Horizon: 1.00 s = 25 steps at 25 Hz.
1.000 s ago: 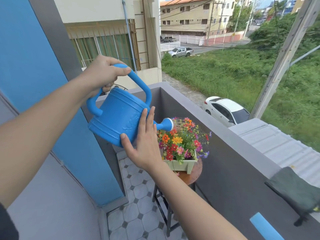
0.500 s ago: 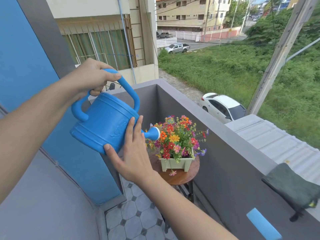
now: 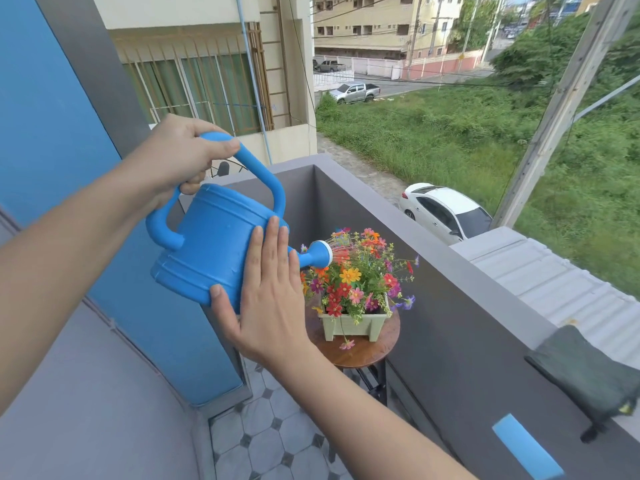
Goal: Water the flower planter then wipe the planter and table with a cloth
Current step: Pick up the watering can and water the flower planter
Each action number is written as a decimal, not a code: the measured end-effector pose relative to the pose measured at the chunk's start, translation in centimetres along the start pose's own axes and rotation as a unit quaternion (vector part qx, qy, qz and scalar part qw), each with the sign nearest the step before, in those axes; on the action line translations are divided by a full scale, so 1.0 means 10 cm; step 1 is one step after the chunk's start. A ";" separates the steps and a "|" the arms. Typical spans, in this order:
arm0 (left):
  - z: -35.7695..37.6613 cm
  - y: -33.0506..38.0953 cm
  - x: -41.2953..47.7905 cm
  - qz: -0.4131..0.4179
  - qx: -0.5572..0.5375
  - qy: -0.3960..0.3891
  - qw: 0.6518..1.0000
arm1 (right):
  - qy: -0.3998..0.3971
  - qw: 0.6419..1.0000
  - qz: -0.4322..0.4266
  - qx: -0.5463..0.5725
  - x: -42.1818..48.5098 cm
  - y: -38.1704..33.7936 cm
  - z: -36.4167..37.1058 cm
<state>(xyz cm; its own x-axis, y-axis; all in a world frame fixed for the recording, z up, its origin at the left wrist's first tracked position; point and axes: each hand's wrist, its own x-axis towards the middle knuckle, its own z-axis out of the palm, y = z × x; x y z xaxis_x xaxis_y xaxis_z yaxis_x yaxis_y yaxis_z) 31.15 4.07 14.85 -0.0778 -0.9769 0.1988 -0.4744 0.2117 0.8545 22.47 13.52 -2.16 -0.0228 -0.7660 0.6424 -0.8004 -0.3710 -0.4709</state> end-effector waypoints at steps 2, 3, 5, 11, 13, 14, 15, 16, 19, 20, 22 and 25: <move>0.02 -0.02 -0.04 0.009 0.021 -0.009 1.000 | 0.002 0.999 -0.019 -0.029 -0.04 -0.03 0.04; 0.03 -0.03 -0.06 0.012 0.029 -0.013 0.999 | -0.001 0.999 -0.022 -0.035 -0.07 -0.05 0.06; 0.03 -0.05 -0.08 0.013 0.042 -0.023 0.999 | -0.006 0.999 -0.017 -0.038 -0.15 -0.10 0.08; 0.04 0.05 -0.12 0.007 0.025 -0.072 0.997 | 0.041 0.999 -0.020 0.018 -0.21 -0.16 0.09; 0.04 0.09 -0.11 0.008 0.010 -0.043 0.999 | 0.057 0.998 -0.026 0.026 -0.12 -0.09 0.06; 0.05 0.09 -0.09 0.009 0.000 -0.024 1.000 | 0.055 0.998 -0.027 0.028 -0.07 -0.04 0.05; 0.06 0.09 -0.08 0.011 -0.012 -0.003 1.000 | 0.048 0.998 -0.028 0.026 -0.01 0.02 0.04; 0.07 0.09 -0.06 0.014 -0.021 0.016 1.000 | 0.036 0.999 -0.030 0.025 0.04 0.09 0.03; 0.09 0.08 -0.03 0.023 -0.014 0.052 0.998 | -0.008 0.999 -0.037 0.023 0.14 0.19 0.01; 0.10 0.08 -0.03 0.025 -0.002 0.057 0.998 | -0.018 0.999 -0.036 0.023 0.15 0.20 0.01; 0.11 0.09 -0.02 0.024 0.021 0.053 0.998 | -0.027 0.999 -0.025 0.027 0.12 0.15 0.01; 0.11 0.11 -0.01 0.017 0.034 0.001 0.999 | -0.018 0.999 0.001 0.043 0.02 0.06 0.02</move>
<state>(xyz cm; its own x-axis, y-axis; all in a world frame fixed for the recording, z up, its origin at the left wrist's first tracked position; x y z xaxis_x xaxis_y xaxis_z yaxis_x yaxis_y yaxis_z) 29.70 4.36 15.20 -0.0922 -0.9693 0.2280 -0.5309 0.2416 0.8123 22.06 13.09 -2.44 -0.0018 -0.7852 0.6192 -0.7457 -0.4115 -0.5240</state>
